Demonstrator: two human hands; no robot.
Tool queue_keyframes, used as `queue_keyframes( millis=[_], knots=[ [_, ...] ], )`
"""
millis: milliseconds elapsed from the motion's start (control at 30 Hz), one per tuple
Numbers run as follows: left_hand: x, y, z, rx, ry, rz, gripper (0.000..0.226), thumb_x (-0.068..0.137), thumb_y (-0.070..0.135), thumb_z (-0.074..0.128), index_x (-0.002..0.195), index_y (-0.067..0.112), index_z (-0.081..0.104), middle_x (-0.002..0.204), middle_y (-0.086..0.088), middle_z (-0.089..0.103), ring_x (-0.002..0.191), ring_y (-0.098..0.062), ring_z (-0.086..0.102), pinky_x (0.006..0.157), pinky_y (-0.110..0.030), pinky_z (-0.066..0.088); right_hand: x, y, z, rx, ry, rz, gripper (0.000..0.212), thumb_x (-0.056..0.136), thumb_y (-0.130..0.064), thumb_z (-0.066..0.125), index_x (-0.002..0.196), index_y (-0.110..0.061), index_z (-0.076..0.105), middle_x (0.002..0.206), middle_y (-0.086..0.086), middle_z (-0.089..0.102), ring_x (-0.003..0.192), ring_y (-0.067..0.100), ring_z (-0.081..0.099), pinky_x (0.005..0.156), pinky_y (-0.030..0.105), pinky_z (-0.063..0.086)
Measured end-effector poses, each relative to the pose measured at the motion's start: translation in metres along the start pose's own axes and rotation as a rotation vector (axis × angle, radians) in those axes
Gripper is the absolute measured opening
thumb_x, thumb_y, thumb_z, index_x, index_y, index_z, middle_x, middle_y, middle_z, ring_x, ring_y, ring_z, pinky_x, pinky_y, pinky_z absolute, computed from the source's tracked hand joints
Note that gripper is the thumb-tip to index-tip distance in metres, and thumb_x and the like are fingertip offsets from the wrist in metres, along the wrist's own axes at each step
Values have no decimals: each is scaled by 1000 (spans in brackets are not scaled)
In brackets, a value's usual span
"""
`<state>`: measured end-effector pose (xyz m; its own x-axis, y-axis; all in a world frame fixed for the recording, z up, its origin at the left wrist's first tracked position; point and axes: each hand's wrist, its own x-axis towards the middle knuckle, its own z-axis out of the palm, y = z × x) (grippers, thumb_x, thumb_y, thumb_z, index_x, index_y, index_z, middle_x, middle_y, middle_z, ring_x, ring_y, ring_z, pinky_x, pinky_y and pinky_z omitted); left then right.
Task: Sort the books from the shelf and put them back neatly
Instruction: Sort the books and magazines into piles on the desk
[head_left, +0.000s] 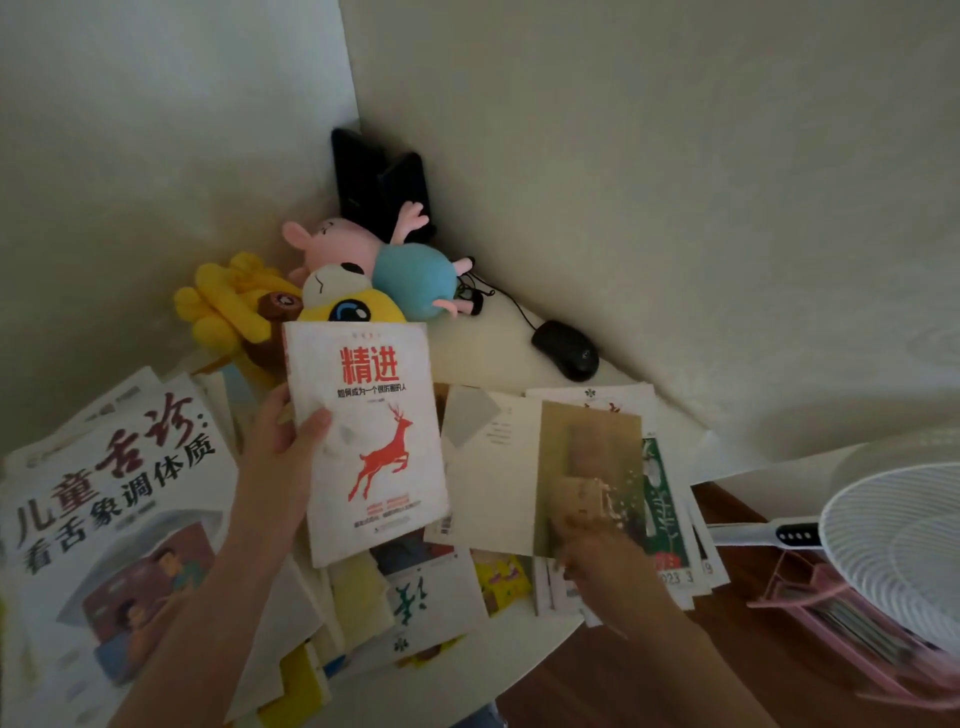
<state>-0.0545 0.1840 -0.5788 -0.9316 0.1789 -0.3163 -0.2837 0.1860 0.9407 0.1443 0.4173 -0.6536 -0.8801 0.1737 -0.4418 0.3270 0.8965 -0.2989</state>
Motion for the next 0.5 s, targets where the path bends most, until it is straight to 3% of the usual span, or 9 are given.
queue_keyframes(
  millis=[100,167,233,333,433,500],
  knots=[
    [1,0,1,-40,-8,-30,33,96,20,52,128,29,53,116,3,67,99,-23,66,83,-45,53,3,9,-1,150,269,108,21,85,-2,64,98,-16,70,98,0,70,69,10,63,65,10,48],
    [3,0,0,-46,0,-40,34,96,19,53,129,27,54,116,1,67,99,-23,66,84,-46,53,12,22,-3,137,364,221,26,86,-12,66,110,-20,62,117,0,61,92,15,65,79,23,51],
    [4,1,-1,-39,10,-26,35,96,19,52,130,25,53,116,0,67,98,-19,66,81,-41,53,25,39,-9,256,307,435,41,88,-26,64,125,-20,49,132,2,46,116,19,50,95,31,41],
    [3,1,0,-40,13,-26,35,96,20,53,130,26,53,114,4,67,97,-16,66,80,-39,53,51,64,-25,426,306,644,70,78,-34,73,135,-19,35,136,9,34,123,25,35,98,39,35],
    [2,2,1,-68,15,-39,35,96,18,52,130,25,54,112,6,67,96,-16,66,77,-37,53,69,66,-41,490,241,721,85,73,-35,79,138,-14,29,129,11,36,120,28,40,97,45,40],
    [2,4,0,-87,14,-40,36,96,16,51,132,23,53,110,7,68,94,-13,67,72,-33,52,71,71,-41,629,249,734,77,71,-29,82,130,-13,35,118,8,46,107,25,51,88,40,48]
  ],
)
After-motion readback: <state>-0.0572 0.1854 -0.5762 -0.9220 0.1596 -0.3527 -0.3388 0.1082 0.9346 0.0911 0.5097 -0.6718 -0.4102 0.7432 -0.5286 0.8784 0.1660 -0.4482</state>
